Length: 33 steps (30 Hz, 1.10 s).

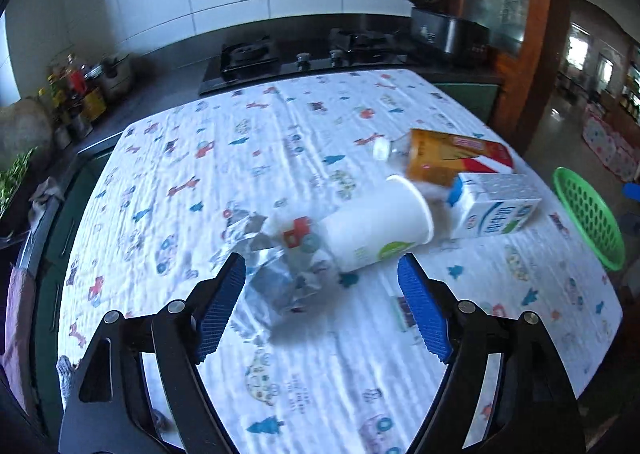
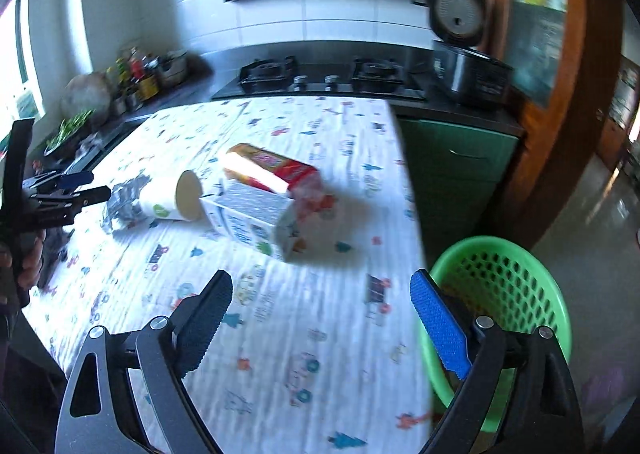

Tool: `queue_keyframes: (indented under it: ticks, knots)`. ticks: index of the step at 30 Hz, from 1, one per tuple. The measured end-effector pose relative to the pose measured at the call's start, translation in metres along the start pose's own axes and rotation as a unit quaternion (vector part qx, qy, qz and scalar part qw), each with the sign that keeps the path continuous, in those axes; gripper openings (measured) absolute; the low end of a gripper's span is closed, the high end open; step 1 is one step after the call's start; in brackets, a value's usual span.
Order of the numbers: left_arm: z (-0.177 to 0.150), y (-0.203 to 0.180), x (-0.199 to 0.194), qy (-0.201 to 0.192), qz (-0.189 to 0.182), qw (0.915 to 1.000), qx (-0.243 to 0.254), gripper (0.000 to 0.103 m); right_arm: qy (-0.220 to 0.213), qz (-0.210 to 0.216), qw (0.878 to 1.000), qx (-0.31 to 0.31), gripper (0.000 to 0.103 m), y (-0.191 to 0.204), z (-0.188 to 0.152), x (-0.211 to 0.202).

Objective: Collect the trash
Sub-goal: 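Move both grippers back over the table toward the foil and carton, then grasp the crumpled foil with the left gripper while the right grasps the milk carton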

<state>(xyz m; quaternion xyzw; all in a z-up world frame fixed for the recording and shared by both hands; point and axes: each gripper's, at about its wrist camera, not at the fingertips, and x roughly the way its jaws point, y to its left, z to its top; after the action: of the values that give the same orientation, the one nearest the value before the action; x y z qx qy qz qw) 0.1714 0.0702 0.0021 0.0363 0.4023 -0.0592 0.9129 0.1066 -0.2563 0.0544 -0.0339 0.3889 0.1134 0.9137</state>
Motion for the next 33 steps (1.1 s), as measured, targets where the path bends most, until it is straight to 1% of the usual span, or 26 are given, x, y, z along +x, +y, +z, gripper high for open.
queue_keyframes:
  ticks: [3, 5, 6, 8, 11, 17, 19, 21, 22, 24, 25, 26, 27, 29, 31, 33]
  knots:
    - [-0.004, 0.028, 0.017, 0.02, 0.0, 0.9994, -0.027, 0.079, 0.01, 0.011, 1.0, -0.017, 0.087, 0.015, 0.01, 0.014]
    - [-0.006, 0.037, 0.023, 0.03, -0.001, 0.9987, -0.042, 0.079, 0.021, 0.017, 0.999, -0.025, 0.087, 0.022, 0.014, 0.024]
    - [-0.007, 0.044, 0.028, 0.034, -0.01, 0.9982, -0.048, 0.079, 0.025, 0.018, 0.999, -0.03, 0.087, 0.025, 0.016, 0.028]
    - [-0.008, 0.048, 0.037, 0.039, -0.023, 0.9976, -0.053, 0.079, 0.035, 0.019, 0.998, -0.045, 0.087, 0.033, 0.02, 0.037]
    - [-0.01, 0.055, 0.053, 0.055, -0.055, 0.995, -0.063, 0.079, 0.045, 0.023, 0.997, -0.064, 0.087, 0.043, 0.025, 0.047]
    - [-0.013, 0.06, 0.069, 0.065, -0.083, 0.9917, -0.073, 0.079, 0.069, 0.037, 0.992, -0.094, 0.087, 0.057, 0.036, 0.071]
    - [-0.012, 0.06, 0.073, 0.066, -0.087, 0.9918, -0.066, 0.078, 0.081, 0.044, 0.991, -0.102, 0.087, 0.061, 0.04, 0.08]
    - [-0.013, 0.058, 0.074, 0.066, -0.091, 0.9922, -0.054, 0.071, 0.088, 0.047, 0.989, -0.113, 0.087, 0.065, 0.043, 0.088]
    - [-0.013, 0.057, 0.075, 0.065, -0.089, 0.9926, -0.049, 0.07, 0.092, 0.047, 0.987, -0.122, 0.087, 0.068, 0.045, 0.092]
    - [-0.014, 0.058, 0.076, 0.062, -0.086, 0.9934, -0.043, 0.059, 0.097, 0.047, 0.985, -0.138, 0.087, 0.074, 0.048, 0.099]
    - [-0.014, 0.058, 0.075, 0.061, -0.086, 0.9935, -0.042, 0.056, 0.1, 0.05, 0.983, -0.147, 0.087, 0.077, 0.05, 0.103]
    - [-0.015, 0.059, 0.074, 0.06, -0.087, 0.9936, -0.041, 0.052, 0.101, 0.052, 0.982, -0.153, 0.087, 0.079, 0.052, 0.106]
    - [-0.016, 0.06, 0.073, 0.059, -0.085, 0.9938, -0.041, 0.044, 0.103, 0.054, 0.981, -0.157, 0.087, 0.081, 0.053, 0.109]
    - [-0.018, 0.06, 0.071, 0.059, -0.08, 0.9944, -0.037, 0.039, 0.11, 0.058, 0.977, -0.174, 0.087, 0.088, 0.056, 0.118]
    - [-0.02, 0.062, 0.068, 0.057, -0.08, 0.9945, -0.035, 0.035, 0.118, 0.052, 0.973, -0.194, 0.087, 0.094, 0.059, 0.128]
    - [-0.021, 0.061, 0.066, 0.056, -0.081, 0.9945, -0.034, 0.029, 0.126, 0.054, 0.97, -0.201, 0.087, 0.098, 0.061, 0.138]
